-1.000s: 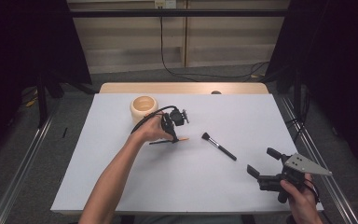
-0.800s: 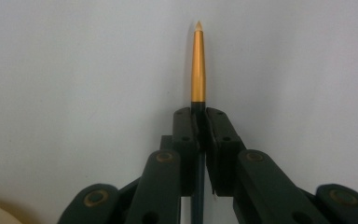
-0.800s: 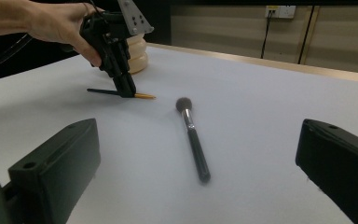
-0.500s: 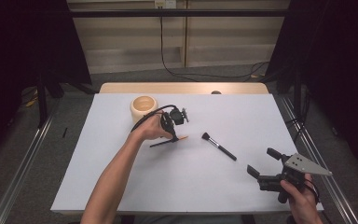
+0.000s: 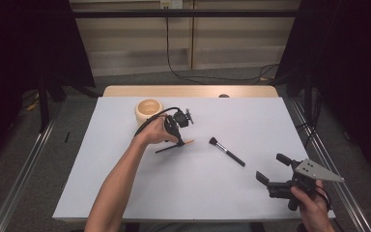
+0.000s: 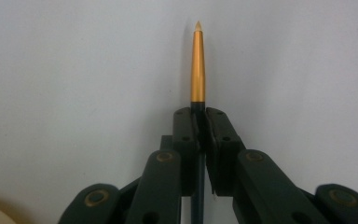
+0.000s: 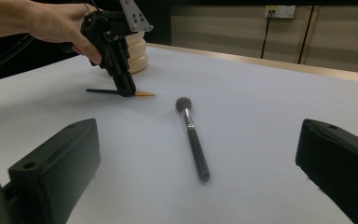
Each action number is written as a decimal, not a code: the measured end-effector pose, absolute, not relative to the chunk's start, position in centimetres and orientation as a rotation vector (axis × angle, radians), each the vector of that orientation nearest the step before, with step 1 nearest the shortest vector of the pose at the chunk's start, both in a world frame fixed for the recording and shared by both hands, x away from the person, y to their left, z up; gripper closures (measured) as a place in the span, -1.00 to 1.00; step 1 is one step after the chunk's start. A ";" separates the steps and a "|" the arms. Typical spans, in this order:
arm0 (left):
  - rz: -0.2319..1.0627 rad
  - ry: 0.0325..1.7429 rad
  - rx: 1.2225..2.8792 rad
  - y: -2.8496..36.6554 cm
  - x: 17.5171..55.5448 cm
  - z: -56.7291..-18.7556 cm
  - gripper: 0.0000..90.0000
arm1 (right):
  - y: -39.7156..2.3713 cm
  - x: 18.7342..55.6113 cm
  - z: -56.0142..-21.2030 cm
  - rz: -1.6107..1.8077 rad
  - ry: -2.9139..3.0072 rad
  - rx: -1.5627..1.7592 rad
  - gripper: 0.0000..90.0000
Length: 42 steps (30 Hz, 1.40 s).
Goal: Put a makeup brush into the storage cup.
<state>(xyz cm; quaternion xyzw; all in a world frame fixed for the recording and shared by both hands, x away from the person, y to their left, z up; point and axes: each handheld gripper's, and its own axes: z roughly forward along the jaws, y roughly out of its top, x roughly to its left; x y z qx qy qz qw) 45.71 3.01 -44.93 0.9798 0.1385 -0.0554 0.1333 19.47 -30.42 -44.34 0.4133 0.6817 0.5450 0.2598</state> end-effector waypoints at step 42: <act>-0.064 0.484 2.381 6.5 44.1 -39.8 0.86 | -30.4 19.6 -44.4 1.474 1.841 1.131 -1.00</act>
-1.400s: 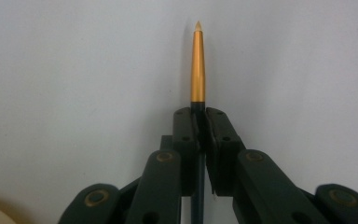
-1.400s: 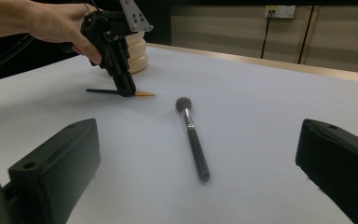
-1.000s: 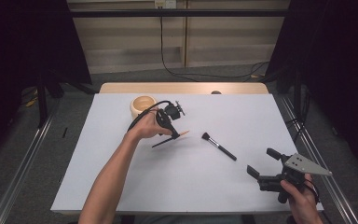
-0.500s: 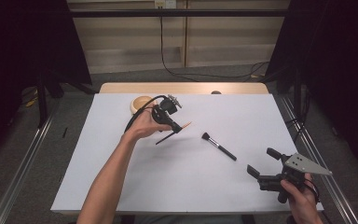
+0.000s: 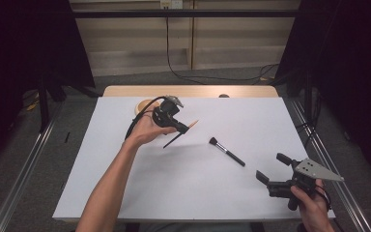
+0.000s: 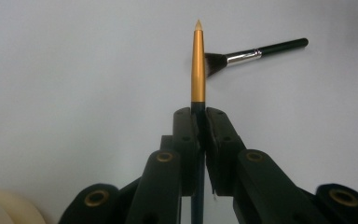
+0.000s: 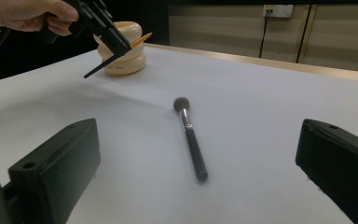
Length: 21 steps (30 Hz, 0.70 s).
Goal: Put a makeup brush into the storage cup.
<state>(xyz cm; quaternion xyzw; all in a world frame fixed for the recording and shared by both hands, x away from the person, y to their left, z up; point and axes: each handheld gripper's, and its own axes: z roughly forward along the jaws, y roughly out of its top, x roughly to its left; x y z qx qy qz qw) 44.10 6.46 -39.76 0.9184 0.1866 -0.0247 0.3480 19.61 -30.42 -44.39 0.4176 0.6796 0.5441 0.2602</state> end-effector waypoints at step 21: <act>0.023 0.529 2.125 7.5 42.9 -39.3 0.86 | -30.4 19.6 -44.4 1.474 1.839 1.139 -1.00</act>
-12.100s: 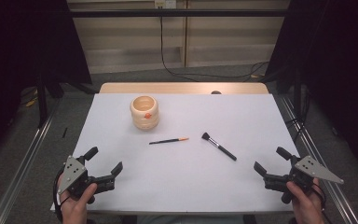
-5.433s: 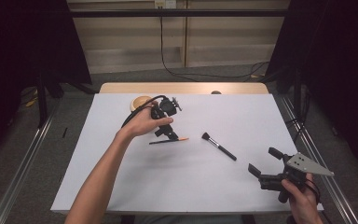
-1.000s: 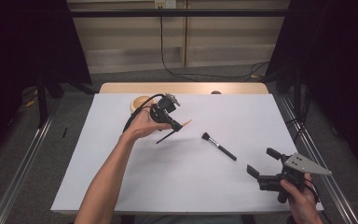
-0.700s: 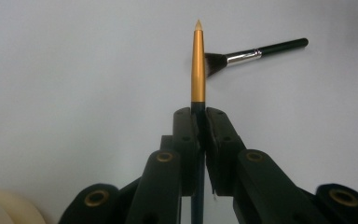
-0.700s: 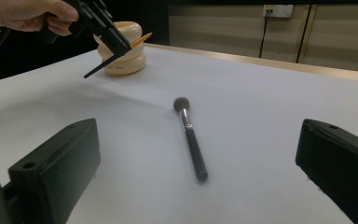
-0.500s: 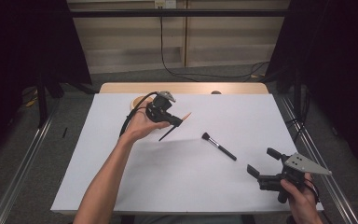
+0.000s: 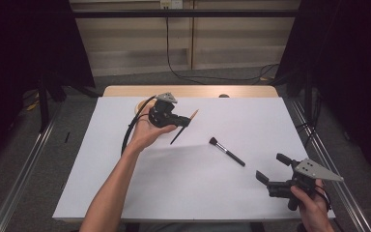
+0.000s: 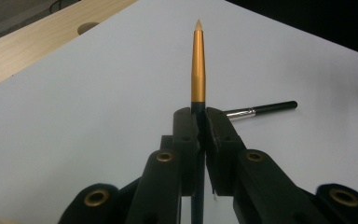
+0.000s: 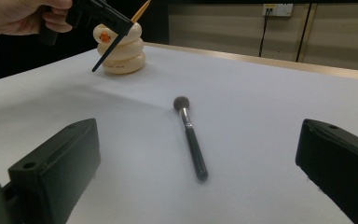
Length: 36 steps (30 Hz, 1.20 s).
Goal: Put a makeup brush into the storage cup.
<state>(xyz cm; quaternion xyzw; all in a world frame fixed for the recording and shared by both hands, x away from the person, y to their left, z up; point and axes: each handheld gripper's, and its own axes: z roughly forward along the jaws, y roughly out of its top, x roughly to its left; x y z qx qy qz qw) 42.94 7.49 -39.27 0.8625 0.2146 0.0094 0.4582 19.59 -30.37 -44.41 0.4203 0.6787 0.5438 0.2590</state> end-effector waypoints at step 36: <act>0.177 0.578 1.803 13.3 41.4 -37.1 0.85 | -30.5 19.3 -44.4 1.459 1.832 1.143 -1.00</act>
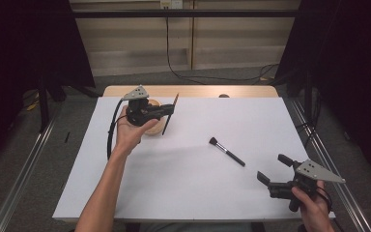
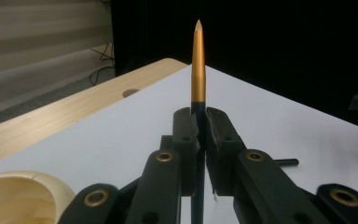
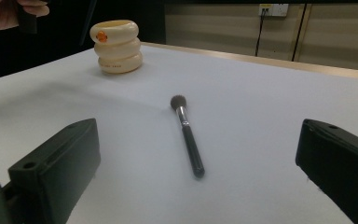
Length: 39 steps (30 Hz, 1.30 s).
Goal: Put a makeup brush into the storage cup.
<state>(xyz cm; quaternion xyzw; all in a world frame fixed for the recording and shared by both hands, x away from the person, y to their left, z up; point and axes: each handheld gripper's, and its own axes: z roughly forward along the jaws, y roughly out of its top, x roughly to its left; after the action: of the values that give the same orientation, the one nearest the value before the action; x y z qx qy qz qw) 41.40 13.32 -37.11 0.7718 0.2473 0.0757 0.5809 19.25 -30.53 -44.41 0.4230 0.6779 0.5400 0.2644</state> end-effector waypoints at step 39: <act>0.359 0.638 1.693 17.8 42.0 -33.3 0.85 | -30.3 19.3 -44.4 1.486 1.843 1.120 -1.00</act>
<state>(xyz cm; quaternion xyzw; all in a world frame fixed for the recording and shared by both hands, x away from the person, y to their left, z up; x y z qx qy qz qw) 41.99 17.77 -33.29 0.7314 0.2758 0.1553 0.6040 19.32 -30.29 -44.39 0.4133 0.6798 0.5480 0.2584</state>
